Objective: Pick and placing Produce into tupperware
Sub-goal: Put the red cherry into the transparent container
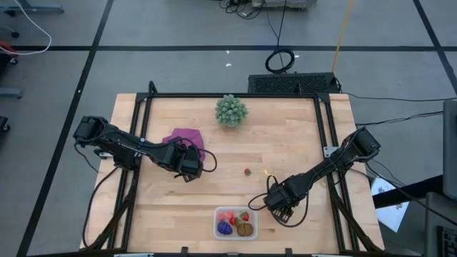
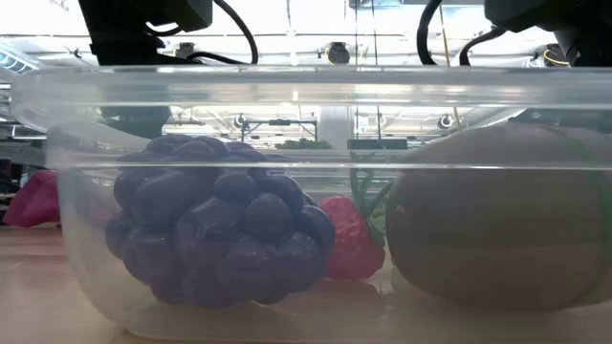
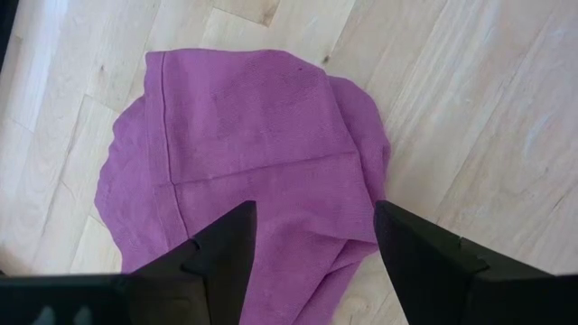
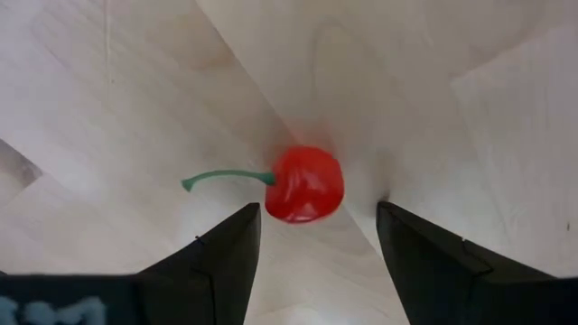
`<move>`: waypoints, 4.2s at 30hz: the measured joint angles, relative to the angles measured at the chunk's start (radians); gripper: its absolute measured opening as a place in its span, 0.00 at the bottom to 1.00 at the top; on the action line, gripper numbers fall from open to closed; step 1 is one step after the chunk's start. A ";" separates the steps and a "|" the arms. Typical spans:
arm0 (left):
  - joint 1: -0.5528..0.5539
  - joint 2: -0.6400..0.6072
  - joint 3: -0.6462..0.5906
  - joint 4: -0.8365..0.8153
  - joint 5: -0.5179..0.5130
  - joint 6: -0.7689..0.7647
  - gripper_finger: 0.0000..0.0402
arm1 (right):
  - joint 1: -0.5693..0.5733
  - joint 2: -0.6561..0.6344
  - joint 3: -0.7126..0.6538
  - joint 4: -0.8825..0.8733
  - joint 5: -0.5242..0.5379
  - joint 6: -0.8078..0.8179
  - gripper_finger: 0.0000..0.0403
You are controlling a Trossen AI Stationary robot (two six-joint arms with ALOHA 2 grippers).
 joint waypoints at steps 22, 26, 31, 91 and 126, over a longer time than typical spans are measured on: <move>0.000 0.000 0.000 0.000 0.000 0.000 0.57 | -0.046 -0.019 -0.002 0.001 0.012 -0.043 0.53; 0.000 0.000 0.000 0.000 0.000 -0.001 0.57 | -0.046 -0.019 -0.002 0.000 0.034 -0.042 0.53; 0.000 0.000 0.000 0.000 0.000 -0.001 0.57 | -0.046 -0.019 -0.002 0.000 0.035 -0.042 0.53; 0.000 0.000 0.000 0.002 -0.019 0.005 0.57 | -0.120 -0.146 0.012 0.724 0.030 -0.125 0.29; 0.000 0.000 0.000 -0.073 -0.030 0.030 0.57 | -0.108 0.303 0.710 -0.163 0.052 -0.382 0.29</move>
